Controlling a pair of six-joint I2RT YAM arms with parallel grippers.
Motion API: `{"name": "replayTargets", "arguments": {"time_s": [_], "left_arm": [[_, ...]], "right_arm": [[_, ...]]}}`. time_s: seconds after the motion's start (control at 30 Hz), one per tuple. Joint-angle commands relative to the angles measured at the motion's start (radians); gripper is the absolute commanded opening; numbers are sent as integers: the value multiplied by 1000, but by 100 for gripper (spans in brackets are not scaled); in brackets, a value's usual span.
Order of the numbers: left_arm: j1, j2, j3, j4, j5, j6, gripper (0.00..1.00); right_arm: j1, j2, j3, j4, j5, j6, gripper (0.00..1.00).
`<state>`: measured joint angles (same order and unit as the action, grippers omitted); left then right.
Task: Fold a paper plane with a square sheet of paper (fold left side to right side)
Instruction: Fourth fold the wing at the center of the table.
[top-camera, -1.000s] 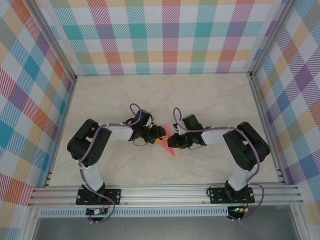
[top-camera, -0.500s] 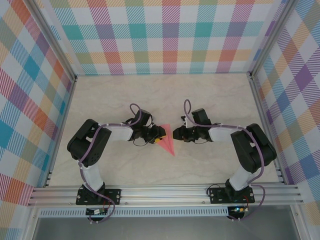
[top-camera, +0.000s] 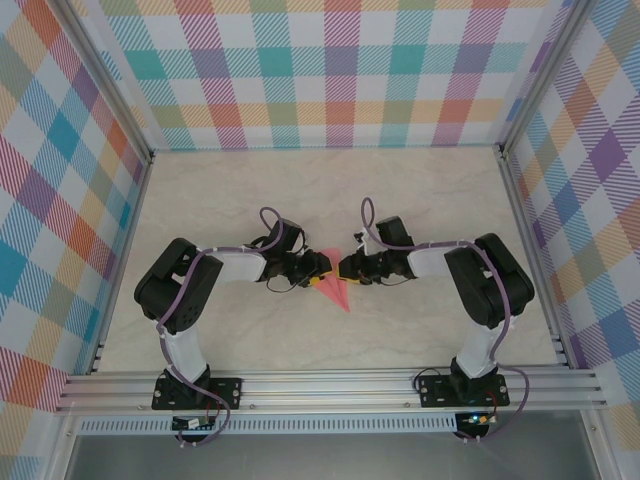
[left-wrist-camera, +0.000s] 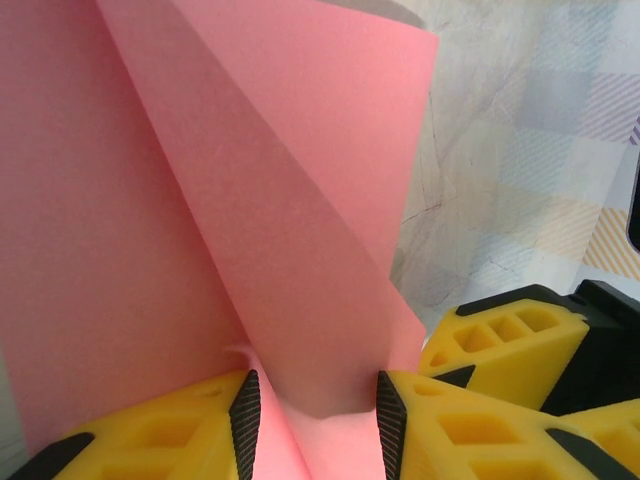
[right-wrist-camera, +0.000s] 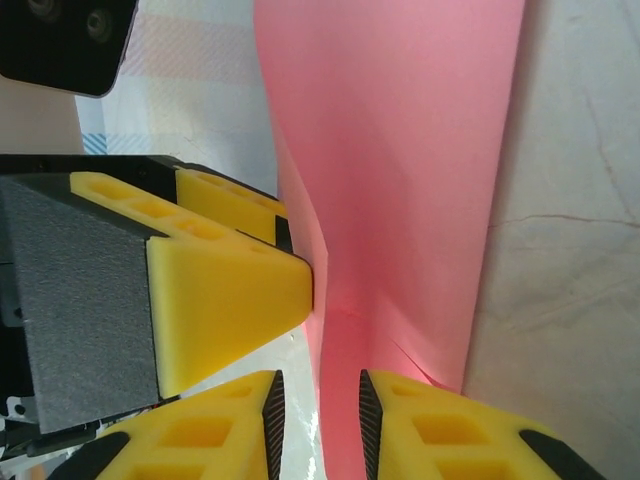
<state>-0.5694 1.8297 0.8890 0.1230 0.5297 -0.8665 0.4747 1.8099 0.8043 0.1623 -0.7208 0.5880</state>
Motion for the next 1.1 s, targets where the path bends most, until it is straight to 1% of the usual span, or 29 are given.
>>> {"name": "replayTargets", "arguments": {"time_s": [0.0, 0.23, 0.4, 0.47, 0.57, 0.73, 1.07], "left_arm": [[-17, -5, 9, -40, -23, 17, 38], [-16, -7, 9, -41, -21, 18, 38], [-17, -6, 9, -45, -23, 20, 38], [-17, -6, 9, -45, -22, 20, 38], [-17, -6, 8, -45, -22, 20, 38], [-17, -9, 8, -45, -23, 20, 38], [-17, -7, 8, -45, -22, 20, 38]], "right_arm": [[13, 20, 16, 31, -35, 2, 28], [28, 39, 32, 10, -18, -7, 24], [28, 22, 36, -34, 19, -30, 12], [27, 10, 39, -69, 49, -47, 9], [24, -1, 44, -111, 90, -66, 8], [19, 1, 47, -134, 114, -68, 8], [18, 0, 70, -165, 135, -86, 8]]}}
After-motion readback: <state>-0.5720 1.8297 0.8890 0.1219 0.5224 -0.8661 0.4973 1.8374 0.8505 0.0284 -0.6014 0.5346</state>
